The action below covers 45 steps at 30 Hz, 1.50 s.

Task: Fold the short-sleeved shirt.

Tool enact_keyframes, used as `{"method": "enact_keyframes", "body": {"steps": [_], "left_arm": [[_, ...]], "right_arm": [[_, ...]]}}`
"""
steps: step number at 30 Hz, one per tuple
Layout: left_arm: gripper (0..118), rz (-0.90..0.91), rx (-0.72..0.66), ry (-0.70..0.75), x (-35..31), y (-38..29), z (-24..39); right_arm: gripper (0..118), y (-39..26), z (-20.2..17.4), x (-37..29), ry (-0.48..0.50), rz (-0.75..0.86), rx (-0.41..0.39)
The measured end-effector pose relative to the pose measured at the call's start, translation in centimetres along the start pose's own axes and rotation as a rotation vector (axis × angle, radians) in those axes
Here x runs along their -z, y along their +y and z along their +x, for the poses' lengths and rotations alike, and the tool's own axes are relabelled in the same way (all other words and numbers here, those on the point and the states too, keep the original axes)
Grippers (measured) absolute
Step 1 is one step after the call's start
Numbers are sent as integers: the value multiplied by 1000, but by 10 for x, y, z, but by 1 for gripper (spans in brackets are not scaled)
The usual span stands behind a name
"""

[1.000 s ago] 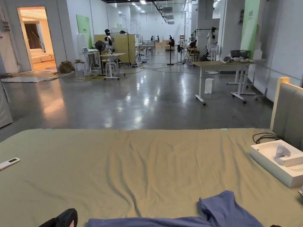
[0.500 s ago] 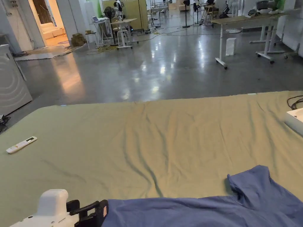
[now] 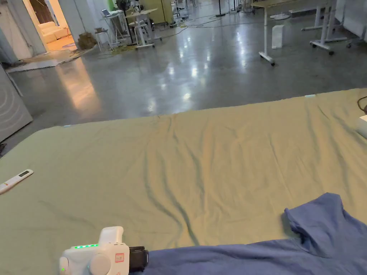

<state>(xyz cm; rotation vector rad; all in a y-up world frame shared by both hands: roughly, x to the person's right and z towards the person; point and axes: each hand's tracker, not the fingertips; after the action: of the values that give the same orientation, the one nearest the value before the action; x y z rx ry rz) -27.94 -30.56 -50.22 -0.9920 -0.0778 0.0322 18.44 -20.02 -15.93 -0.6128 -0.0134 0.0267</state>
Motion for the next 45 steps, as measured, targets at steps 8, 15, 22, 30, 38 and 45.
{"method": "enact_keyframes", "body": {"steps": [8, 15, 22, 30, 38, 45], "left_arm": [[45, -56, 41, 50, 12, -3, 7], [6, -87, 28, 22, 19, 0, 15], [6, -171, 59, 22, 28, 10, 17], [5, -216, 102, -19, 33, 17, 10], [5, -208, 33, -65, 14, -28, -14], [5, -104, 120, -83, -43, -64, -33]], "right_arm": [[0, -12, 6, -1, 16, -40, 31], [0, 12, 32, 20, 58, -29, 106], [86, 102, 116, 145, 63, -162, 254], [85, 108, 165, 320, -8, -560, 96], [36, 97, 112, 329, -56, -558, -28], [4, 107, 123, 298, 24, -457, 41]]}}
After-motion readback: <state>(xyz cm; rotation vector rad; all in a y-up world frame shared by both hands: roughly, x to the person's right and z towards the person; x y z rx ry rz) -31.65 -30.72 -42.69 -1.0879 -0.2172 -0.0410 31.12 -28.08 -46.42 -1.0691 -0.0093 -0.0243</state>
